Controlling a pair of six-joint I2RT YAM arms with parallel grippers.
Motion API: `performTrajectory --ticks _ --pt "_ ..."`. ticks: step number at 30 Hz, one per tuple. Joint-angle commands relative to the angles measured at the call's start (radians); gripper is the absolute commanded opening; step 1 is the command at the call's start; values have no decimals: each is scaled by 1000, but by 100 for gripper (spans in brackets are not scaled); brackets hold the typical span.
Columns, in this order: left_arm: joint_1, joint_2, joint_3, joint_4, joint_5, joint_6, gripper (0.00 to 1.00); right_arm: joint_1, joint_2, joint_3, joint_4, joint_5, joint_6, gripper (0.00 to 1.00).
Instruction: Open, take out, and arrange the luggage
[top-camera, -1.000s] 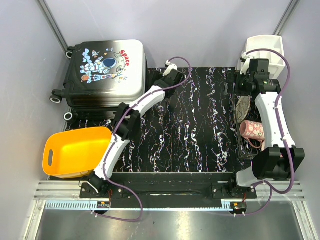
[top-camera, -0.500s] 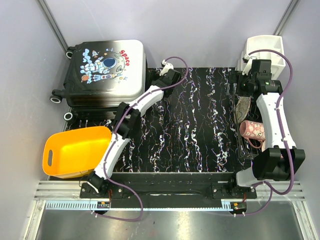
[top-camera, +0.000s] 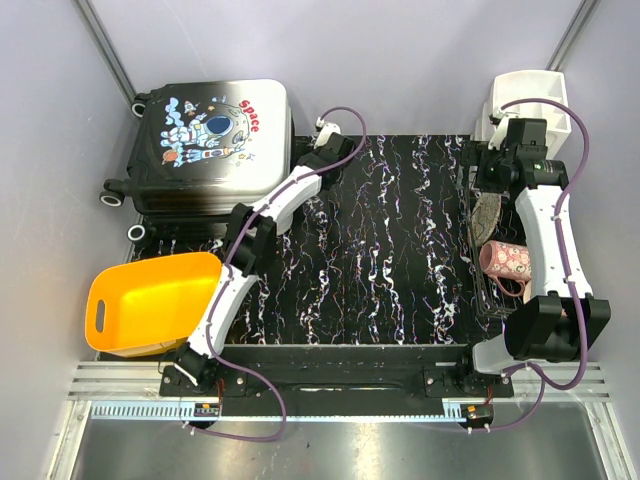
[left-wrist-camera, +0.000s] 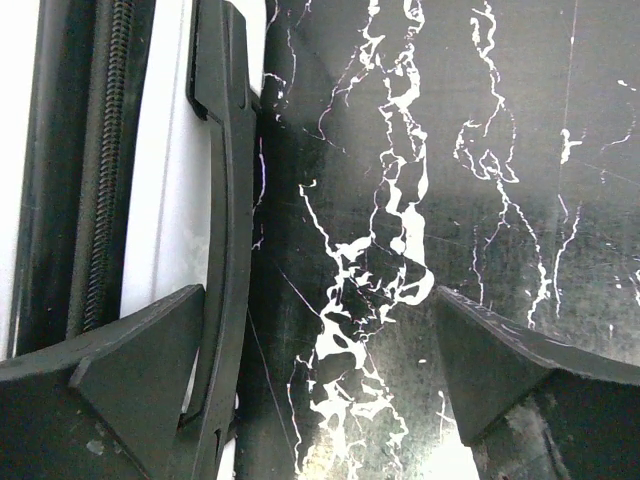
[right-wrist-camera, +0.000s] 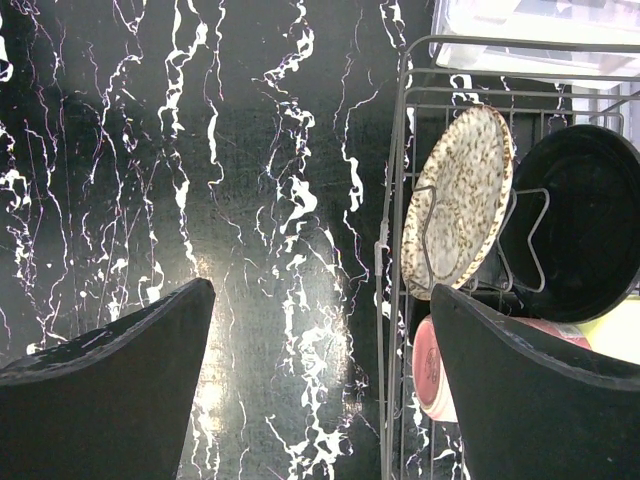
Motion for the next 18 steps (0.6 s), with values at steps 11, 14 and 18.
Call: performTrajectory --ticks 11,14,18 --pt "-44 -110 -162 29 396 67 77 -22 -8 48 8 16 -17 100" --pt "-88 -121 -166 -12 490 58 73 -22 -2 49 5 8 -12 100" --pt "-131 -144 -208 -39 578 -1 67 -24 -3 49 3 -3 -5 100"
